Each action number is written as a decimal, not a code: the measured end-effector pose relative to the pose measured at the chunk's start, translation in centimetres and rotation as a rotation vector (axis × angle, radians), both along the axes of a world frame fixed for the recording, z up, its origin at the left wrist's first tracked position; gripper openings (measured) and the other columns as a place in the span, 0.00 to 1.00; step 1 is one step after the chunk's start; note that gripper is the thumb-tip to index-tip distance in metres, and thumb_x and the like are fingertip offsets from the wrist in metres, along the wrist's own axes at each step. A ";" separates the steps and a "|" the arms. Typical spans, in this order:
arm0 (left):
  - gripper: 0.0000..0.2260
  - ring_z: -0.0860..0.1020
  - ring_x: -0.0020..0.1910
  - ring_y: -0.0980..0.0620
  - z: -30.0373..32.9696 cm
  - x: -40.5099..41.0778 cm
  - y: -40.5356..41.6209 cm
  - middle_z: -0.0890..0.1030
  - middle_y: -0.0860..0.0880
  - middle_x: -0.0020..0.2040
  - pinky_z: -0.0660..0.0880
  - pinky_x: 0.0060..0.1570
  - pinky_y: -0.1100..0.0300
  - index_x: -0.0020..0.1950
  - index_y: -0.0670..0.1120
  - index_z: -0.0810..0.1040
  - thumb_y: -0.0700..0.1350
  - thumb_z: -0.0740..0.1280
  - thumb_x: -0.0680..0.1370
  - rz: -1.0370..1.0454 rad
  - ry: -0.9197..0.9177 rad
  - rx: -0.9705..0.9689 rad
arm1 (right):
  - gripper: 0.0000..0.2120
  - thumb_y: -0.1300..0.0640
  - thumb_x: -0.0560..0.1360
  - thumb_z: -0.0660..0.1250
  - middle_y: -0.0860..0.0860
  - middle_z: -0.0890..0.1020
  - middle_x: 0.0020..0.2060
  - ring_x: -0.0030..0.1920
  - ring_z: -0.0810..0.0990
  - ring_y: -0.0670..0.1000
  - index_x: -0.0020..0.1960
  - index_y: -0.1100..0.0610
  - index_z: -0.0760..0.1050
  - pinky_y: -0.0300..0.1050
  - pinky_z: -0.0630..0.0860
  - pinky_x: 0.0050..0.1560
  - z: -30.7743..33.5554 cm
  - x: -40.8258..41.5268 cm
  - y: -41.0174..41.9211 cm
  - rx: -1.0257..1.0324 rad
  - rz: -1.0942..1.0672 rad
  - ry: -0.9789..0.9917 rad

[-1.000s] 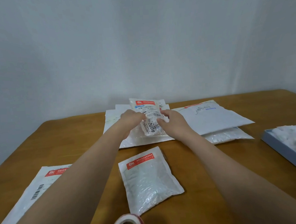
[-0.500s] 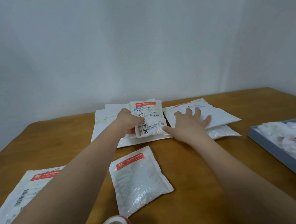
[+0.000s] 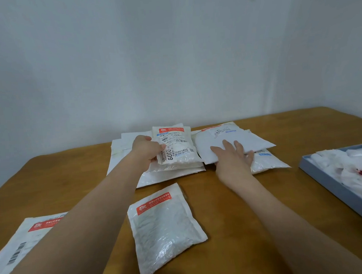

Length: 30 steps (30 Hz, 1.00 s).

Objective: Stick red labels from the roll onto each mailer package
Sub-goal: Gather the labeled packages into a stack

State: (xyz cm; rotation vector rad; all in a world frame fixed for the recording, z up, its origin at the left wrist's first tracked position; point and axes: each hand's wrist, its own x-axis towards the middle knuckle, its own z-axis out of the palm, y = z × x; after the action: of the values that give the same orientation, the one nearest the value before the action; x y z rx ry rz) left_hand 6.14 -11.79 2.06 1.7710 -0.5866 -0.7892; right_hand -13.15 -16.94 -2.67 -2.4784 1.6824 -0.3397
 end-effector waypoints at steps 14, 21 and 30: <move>0.08 0.81 0.52 0.42 -0.6 -0.3 -0.4 0.79 0.39 0.57 0.79 0.54 0.50 0.57 0.38 0.77 0.34 0.66 0.78 -0.029 -0.028 -0.098 | 0.28 0.63 0.77 0.63 0.50 0.55 0.77 0.77 0.44 0.55 0.74 0.48 0.61 0.64 0.42 0.74 -0.1 -0.1 1.2 -0.051 0.046 -0.096; 0.06 0.78 0.54 0.45 1.2 0.1 2.5 0.76 0.45 0.55 0.78 0.55 0.56 0.52 0.41 0.78 0.34 0.66 0.77 0.049 -0.042 -0.066 | 0.22 0.61 0.77 0.61 0.55 0.58 0.75 0.76 0.48 0.56 0.71 0.52 0.67 0.55 0.46 0.76 1.2 0.0 3.8 -0.099 0.132 -0.274; 0.15 0.78 0.52 0.46 1.0 -0.1 9.6 0.77 0.42 0.56 0.81 0.45 0.57 0.65 0.38 0.73 0.35 0.67 0.77 -0.012 -0.019 0.093 | 0.18 0.54 0.77 0.65 0.53 0.67 0.67 0.68 0.65 0.54 0.67 0.52 0.70 0.42 0.65 0.64 2.5 0.2 9.2 0.240 0.288 -0.393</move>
State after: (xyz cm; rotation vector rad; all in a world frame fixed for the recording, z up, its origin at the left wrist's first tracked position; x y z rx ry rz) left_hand 6.03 -2.23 3.04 1.8634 -0.5821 -0.8208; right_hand -12.92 -7.74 -0.14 -2.2505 1.1270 -0.5152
